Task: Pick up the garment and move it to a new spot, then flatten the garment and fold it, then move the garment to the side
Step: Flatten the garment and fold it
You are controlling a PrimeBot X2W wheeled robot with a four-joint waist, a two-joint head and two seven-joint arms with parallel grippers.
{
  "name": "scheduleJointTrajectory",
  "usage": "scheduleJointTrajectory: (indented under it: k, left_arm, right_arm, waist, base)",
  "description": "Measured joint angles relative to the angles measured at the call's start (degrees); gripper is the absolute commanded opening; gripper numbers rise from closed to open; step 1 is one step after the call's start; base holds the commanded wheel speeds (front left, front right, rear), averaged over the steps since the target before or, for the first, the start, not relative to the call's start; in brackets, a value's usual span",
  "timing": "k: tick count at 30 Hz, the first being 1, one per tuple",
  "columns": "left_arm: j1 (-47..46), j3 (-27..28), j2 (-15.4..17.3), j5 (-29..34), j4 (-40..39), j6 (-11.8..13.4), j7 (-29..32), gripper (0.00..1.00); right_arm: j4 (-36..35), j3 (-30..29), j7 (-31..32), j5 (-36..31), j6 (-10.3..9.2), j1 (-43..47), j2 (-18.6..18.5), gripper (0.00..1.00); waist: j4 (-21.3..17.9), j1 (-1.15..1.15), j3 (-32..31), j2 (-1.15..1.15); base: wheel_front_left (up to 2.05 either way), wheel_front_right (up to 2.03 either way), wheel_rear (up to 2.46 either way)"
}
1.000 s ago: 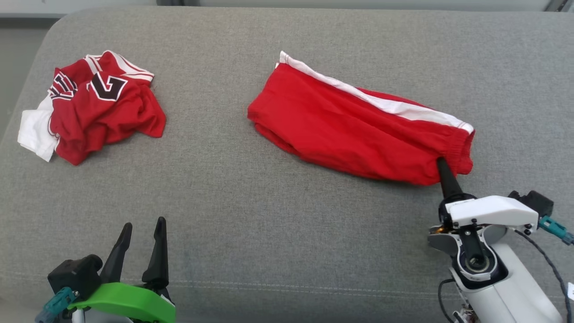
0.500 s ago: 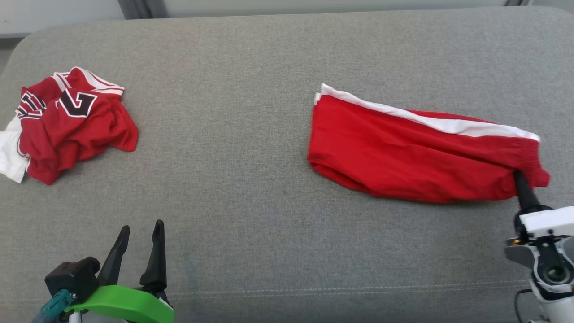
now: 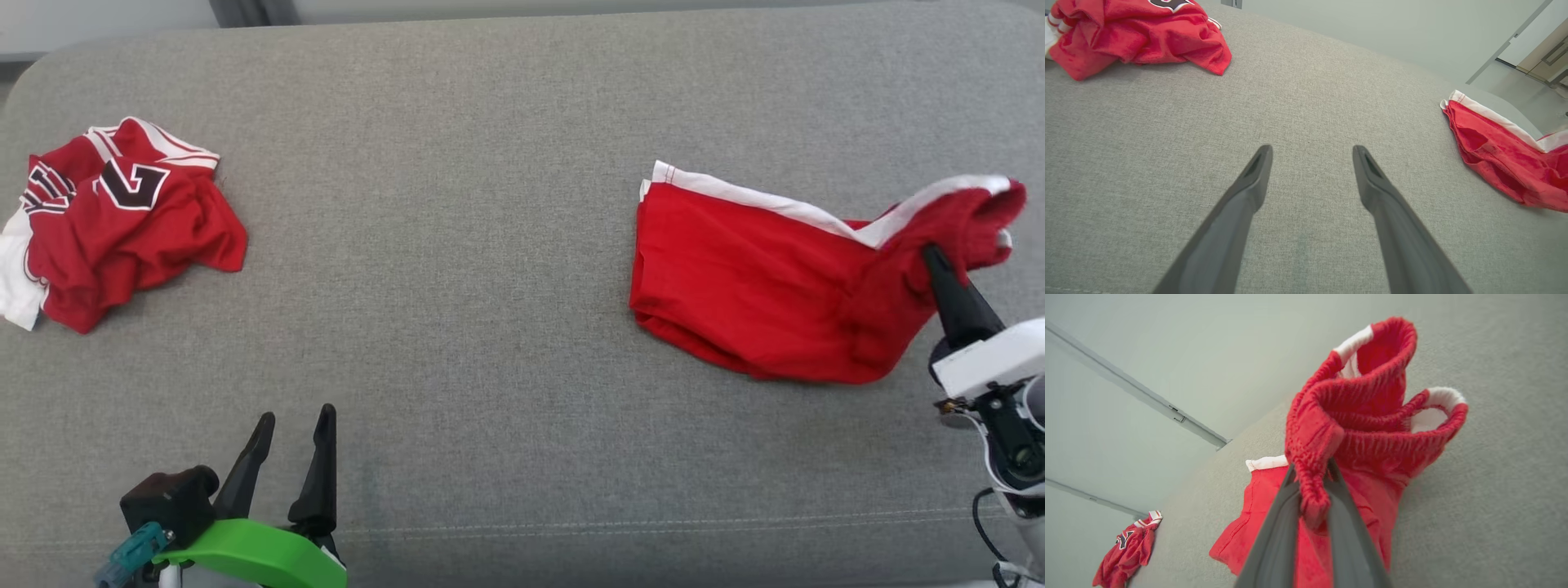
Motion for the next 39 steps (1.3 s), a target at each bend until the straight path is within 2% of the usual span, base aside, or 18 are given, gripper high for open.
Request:
scheduleJointTrajectory:
  k: [6, 11, 16, 20, 30, 32, 33, 39]
  left_arm:
    - [-0.1, -0.2, -0.1, 0.0, 0.0, 0.0, 0.5, 1.00]
    - [-0.7, -0.7, -0.7, 0.1, 0.2, 0.0, 0.7, 1.00]
    - [-1.5, -0.6, -1.5, 0.1, 0.3, 0.0, 0.7, 1.00]
    - [-1.5, -0.2, -1.8, 0.1, 0.5, 0.0, 0.6, 1.00]
    - [-1.5, 0.1, -2.2, 0.1, 0.6, 0.0, 0.4, 1.00]
    - [-1.5, 0.3, -2.2, 0.1, 0.6, 0.0, 0.4, 1.00]
    - [-1.5, 0.4, -2.2, 0.1, 0.6, 0.0, 0.4, 1.00]
    - [-1.4, 1.5, -2.2, 0.1, 0.8, 0.0, -0.1, 1.00]
  right_arm:
    - [-6.7, 9.5, 4.8, -9.7, -0.48, -5.9, -2.8, 0.00]
    - [-7.8, 14.2, 9.3, -13.4, -1.54, -8.5, -3.1, 0.00]
    - [-7.5, 16.7, 13.1, -14.9, -2.50, -9.2, -3.0, 0.00]
    - [-7.1, 17.9, 15.1, -15.7, -3.00, -11.2, -1.6, 0.00]
    - [-4.6, 19.5, 18.1, -18.4, -3.49, -13.7, 0.9, 0.00]
    - [-3.9, 19.4, 18.2, -18.8, -3.60, -13.7, 1.0, 0.49]
    - [-3.7, 19.2, 18.2, -19.0, -3.93, -13.7, 1.2, 1.00]
    - [-3.4, 19.1, 17.9, -19.5, -3.98, -14.6, 3.6, 1.00]
  waist:
    - [1.6, 0.00, 0.1, 0.00]
    - [3.2, 0.00, 0.1, 0.00]
    - [5.0, 0.00, 0.0, 0.00]
    - [6.1, 0.00, 0.0, 0.00]
    - [6.7, 0.00, 0.7, 0.00]
    - [6.7, 0.00, 0.7, 0.00]
    - [6.6, 0.00, 0.8, 0.00]
    - [5.5, 0.00, 0.7, 0.00]
  base:
    - [0.00, 0.00, 0.00]
    - [0.00, 0.00, 0.00]
    - [0.00, 0.00, 0.00]
    - [0.00, 0.00, 0.00]
    - [0.00, 0.00, 0.00]
    - [0.00, 0.00, 0.00]
    - [0.00, 0.00, 0.00]
    - [0.00, 0.00, 0.00]
